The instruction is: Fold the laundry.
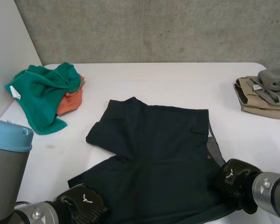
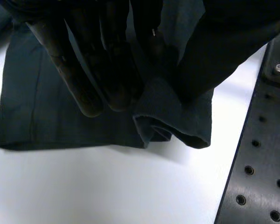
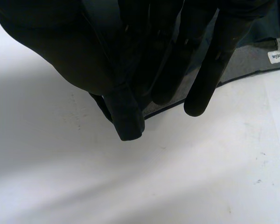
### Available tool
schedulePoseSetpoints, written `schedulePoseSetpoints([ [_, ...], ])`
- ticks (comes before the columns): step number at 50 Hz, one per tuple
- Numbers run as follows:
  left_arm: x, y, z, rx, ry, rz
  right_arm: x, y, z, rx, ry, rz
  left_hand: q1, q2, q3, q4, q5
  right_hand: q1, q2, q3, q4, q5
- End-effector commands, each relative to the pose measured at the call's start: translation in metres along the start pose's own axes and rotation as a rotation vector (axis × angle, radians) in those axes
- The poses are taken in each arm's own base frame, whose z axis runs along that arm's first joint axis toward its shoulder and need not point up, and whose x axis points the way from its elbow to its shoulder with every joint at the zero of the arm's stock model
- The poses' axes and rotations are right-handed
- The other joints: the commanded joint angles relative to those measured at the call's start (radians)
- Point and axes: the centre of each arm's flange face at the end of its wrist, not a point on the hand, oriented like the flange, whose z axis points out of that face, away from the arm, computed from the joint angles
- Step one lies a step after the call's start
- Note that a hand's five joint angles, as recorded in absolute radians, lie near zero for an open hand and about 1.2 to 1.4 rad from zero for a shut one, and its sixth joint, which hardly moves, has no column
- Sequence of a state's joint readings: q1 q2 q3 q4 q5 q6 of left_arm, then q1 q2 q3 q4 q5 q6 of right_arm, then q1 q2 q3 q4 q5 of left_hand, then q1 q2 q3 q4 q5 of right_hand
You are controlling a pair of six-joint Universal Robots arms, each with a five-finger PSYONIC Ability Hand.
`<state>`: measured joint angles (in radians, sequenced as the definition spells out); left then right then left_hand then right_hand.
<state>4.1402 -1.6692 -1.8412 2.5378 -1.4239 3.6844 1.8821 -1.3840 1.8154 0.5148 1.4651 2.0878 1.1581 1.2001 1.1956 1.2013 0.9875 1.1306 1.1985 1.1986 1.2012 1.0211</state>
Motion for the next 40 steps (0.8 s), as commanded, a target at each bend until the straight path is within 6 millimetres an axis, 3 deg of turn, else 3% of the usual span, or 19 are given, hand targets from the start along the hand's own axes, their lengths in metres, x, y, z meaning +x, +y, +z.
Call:
schedulePoseSetpoints([
  [1,-0.03,-0.042,0.01,0.249,-0.164,0.052,0.016,-0.012,-0.001,0.073,0.078,0.005,0.238,0.196,0.201,0.195,0.234,0.266,0.198,0.198,0.195,0.201],
  [7,-0.085,-0.089,0.037,0.543,-0.401,0.076,0.056,-0.038,0.013,0.238,0.276,0.128,0.238,0.196,0.201,0.195,0.234,0.266,0.198,0.198,0.195,0.201],
  [8,-0.104,-0.1,0.046,0.61,-0.474,0.075,0.06,-0.04,0.017,0.253,0.291,0.144,0.238,0.196,0.201,0.195,0.234,0.266,0.198,0.198,0.195,0.201],
  [10,-0.122,-0.11,0.058,0.663,-0.527,0.077,0.077,-0.048,0.032,0.311,0.35,0.189,0.238,0.196,0.201,0.195,0.234,0.266,0.198,0.198,0.195,0.201],
  [11,-0.136,-0.117,0.074,0.699,-0.559,0.08,0.082,-0.05,0.037,0.328,0.367,0.197,0.238,0.196,0.201,0.195,0.234,0.266,0.198,0.198,0.195,0.201],
  [15,-0.162,-0.133,0.108,0.745,-0.603,0.087,0.108,-0.064,0.057,0.404,0.488,0.202,0.238,0.196,0.201,0.195,0.234,0.266,0.198,0.198,0.195,0.201],
  [20,-0.189,-0.143,0.145,0.76,-0.642,0.103,0.132,-0.085,0.102,0.471,0.646,0.163,0.238,0.196,0.201,0.195,0.234,0.266,0.198,0.198,0.195,0.201],
  [22,-0.199,-0.144,0.165,0.759,-0.653,0.12,0.136,-0.09,0.115,0.485,0.68,0.143,0.238,0.196,0.201,0.195,0.234,0.266,0.198,0.198,0.195,0.201],
  [27,-0.214,-0.147,0.188,0.77,-0.685,0.149,0.145,-0.097,0.154,0.536,0.754,0.095,0.238,0.196,0.201,0.195,0.234,0.266,0.198,0.198,0.195,0.201],
  [28,-0.214,-0.147,0.191,0.772,-0.684,0.15,0.146,-0.097,0.167,0.546,0.773,0.091,-0.116,-0.158,-0.154,-0.159,-0.12,-0.527,-0.595,-0.595,-0.597,-0.592],
  [29,-0.214,-0.148,0.193,0.774,-0.687,0.15,0.146,-0.097,0.172,0.548,0.784,0.093,-0.576,-0.618,-0.613,-0.619,-0.58,-0.956,-1.024,-1.024,-1.027,-1.021],
  [30,-0.211,-0.15,0.197,0.783,-0.685,0.155,0.146,-0.098,0.176,0.55,0.792,0.094,-0.976,-1.018,-1.013,-1.019,-0.98,-0.956,-1.024,-1.024,-1.027,-1.021],
  [31,-0.211,-0.15,0.197,0.788,-0.685,0.155,0.145,-0.098,0.179,0.552,0.791,0.093,-0.852,-0.894,-0.889,-0.895,-0.856,-0.956,-1.024,-1.024,-1.027,-1.021],
  [35,-0.206,-0.154,0.194,0.803,-0.69,0.154,0.146,-0.102,0.17,0.578,0.791,0.118,-0.984,-1.026,-1.021,-1.027,-0.987,-0.956,-1.024,-1.024,-1.027,-1.021],
  [37,-0.203,-0.154,0.189,0.799,-0.689,0.15,0.149,-0.104,0.147,0.592,0.787,0.15,-0.984,-1.026,-1.021,-1.027,-0.987,-0.956,-1.024,-1.024,-1.027,-1.021],
  [40,-0.204,-0.156,0.164,0.798,-0.719,0.127,0.147,-0.096,0.12,0.573,0.731,0.218,-0.984,-1.026,-1.021,-1.027,-0.987,-0.956,-1.024,-1.024,-1.027,-1.021],
])
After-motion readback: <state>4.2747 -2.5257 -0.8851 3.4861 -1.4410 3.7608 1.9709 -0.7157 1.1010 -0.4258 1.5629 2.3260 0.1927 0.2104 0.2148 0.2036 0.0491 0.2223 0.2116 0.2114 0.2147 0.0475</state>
